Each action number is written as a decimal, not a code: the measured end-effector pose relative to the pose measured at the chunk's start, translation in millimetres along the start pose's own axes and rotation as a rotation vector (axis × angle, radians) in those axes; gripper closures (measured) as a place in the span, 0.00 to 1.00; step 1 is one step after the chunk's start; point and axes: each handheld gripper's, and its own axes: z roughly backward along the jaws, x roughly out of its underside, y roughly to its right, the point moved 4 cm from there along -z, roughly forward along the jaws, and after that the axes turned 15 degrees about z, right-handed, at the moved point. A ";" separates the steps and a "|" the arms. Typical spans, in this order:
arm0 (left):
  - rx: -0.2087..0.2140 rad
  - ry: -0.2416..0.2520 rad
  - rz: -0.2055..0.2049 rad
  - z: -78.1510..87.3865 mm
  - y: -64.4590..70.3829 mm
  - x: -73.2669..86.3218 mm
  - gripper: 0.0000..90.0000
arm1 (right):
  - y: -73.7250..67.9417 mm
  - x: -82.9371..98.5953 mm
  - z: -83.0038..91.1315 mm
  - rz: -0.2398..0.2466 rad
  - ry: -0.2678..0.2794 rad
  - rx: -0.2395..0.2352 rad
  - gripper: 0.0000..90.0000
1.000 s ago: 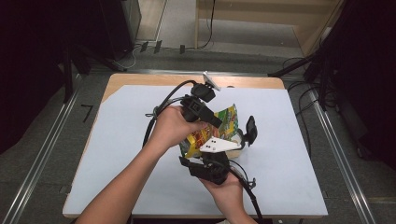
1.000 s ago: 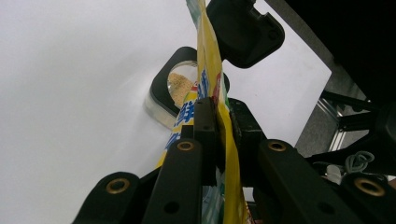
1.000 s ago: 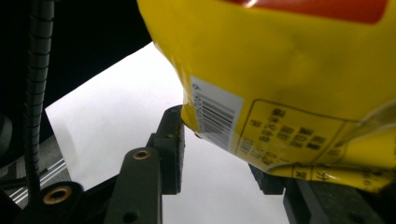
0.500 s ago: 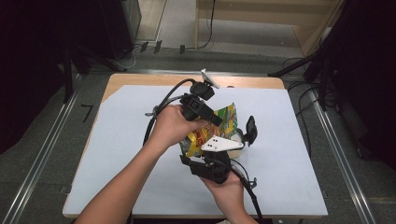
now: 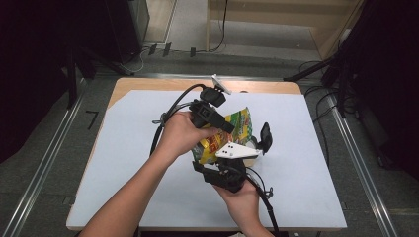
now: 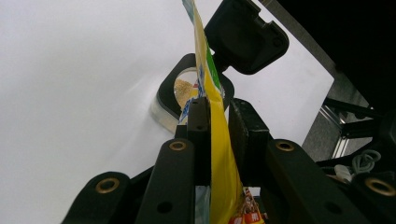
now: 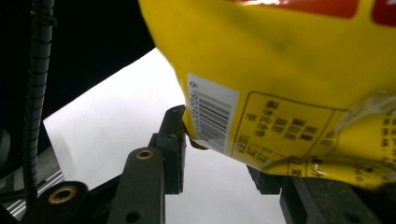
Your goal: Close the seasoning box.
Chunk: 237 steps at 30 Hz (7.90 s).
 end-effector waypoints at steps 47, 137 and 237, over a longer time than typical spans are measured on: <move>-0.009 0.006 -0.014 0.1 -3.8 4.6 0.93 | -7.3 2.2 -5.1 0.047 -0.016 0.013 0.69; -0.010 0.022 -0.017 2.5 -1.6 -6.4 0.92 | 1.5 -4.9 -4.4 0.034 -0.009 0.002 0.70; -0.069 -0.043 -0.002 -7.7 -5.9 -26.0 0.98 | 8.6 -7.1 -2.4 0.034 -0.005 0.024 0.71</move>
